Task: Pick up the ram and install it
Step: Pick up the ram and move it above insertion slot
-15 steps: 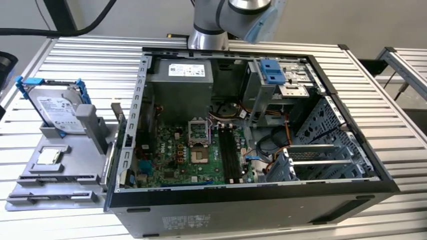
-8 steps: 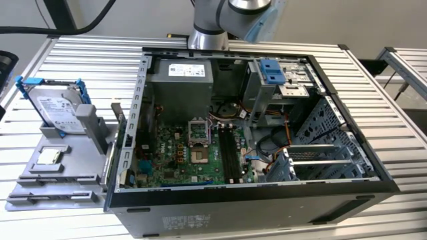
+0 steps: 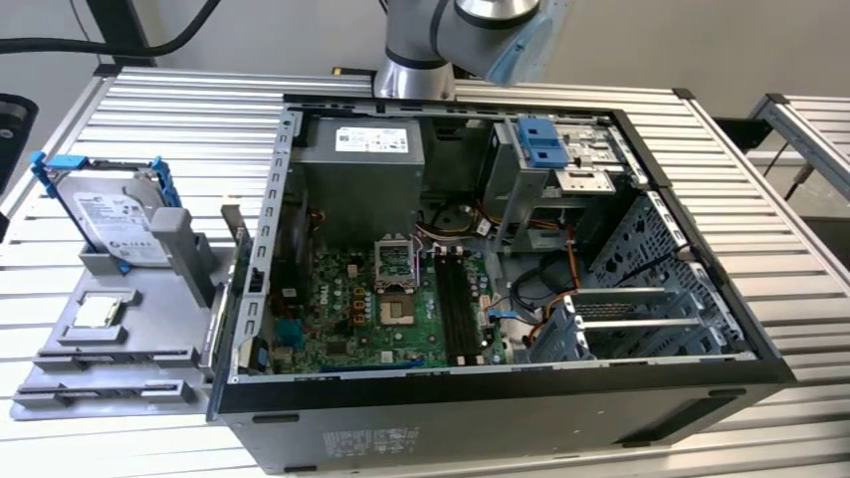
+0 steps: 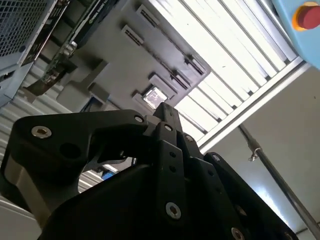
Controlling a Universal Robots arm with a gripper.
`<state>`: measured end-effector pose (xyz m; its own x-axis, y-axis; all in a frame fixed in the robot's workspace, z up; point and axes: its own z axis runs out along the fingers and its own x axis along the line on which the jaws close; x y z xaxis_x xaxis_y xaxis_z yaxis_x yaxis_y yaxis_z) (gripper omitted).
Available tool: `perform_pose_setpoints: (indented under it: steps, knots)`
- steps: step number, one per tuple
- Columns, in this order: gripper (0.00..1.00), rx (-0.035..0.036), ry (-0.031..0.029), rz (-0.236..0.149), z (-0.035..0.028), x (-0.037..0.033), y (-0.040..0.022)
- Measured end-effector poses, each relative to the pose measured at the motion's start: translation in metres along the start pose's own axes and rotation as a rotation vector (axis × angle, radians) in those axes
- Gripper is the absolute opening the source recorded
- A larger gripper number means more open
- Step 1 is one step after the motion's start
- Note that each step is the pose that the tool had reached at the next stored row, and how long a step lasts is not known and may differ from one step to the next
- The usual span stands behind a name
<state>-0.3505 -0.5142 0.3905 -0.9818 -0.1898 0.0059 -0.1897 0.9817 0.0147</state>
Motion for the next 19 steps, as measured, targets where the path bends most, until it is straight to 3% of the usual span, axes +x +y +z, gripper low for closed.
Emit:
perform_pose_setpoints:
  steps: [19]
  knots:
    - [0.00,0.0019,0.0048,-0.333,-0.0011,0.0000,0.0000]
